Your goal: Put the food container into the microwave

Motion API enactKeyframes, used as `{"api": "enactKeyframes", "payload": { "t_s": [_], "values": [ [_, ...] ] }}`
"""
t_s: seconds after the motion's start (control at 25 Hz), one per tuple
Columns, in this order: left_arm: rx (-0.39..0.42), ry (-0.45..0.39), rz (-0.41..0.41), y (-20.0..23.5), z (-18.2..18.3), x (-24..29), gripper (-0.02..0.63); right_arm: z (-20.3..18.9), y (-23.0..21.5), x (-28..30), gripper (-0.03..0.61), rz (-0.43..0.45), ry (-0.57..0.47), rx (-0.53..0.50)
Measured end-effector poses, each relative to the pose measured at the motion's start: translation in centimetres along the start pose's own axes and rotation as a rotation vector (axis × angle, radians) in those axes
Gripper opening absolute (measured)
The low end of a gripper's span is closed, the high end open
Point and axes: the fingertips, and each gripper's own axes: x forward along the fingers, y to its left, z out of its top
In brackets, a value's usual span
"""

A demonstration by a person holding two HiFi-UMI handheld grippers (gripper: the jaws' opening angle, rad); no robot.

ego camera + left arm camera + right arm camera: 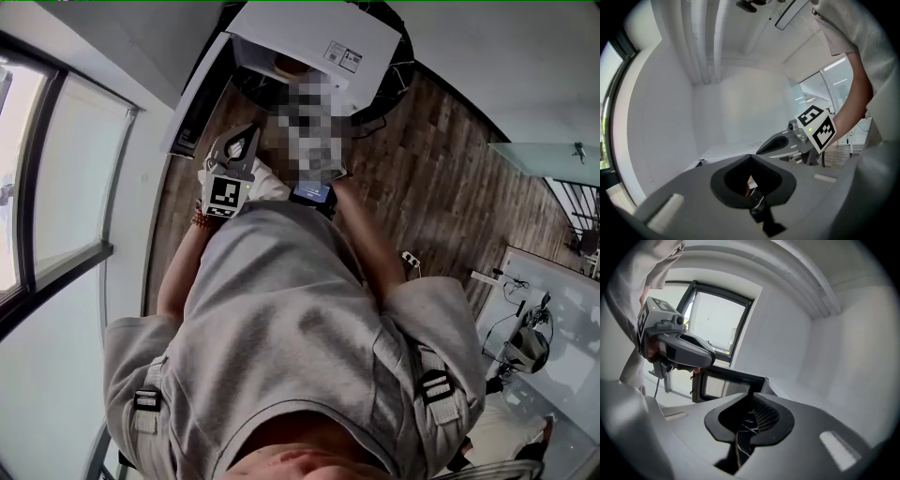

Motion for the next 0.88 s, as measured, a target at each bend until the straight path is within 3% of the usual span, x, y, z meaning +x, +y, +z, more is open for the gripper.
{"api": "enactKeyframes", "payload": {
  "t_s": [0.32,0.88],
  "values": [
    [0.008,-0.071,-0.057,-1.3,1.4,0.2,-0.002,2.7,-0.3,-1.2,0.031,0.010,-0.087,0.018],
    [0.007,-0.081,-0.052,-1.9,1.5,-0.6,-0.002,2.2,0.4,-2.9,0.015,-0.027,-0.067,0.068]
  ]
}}
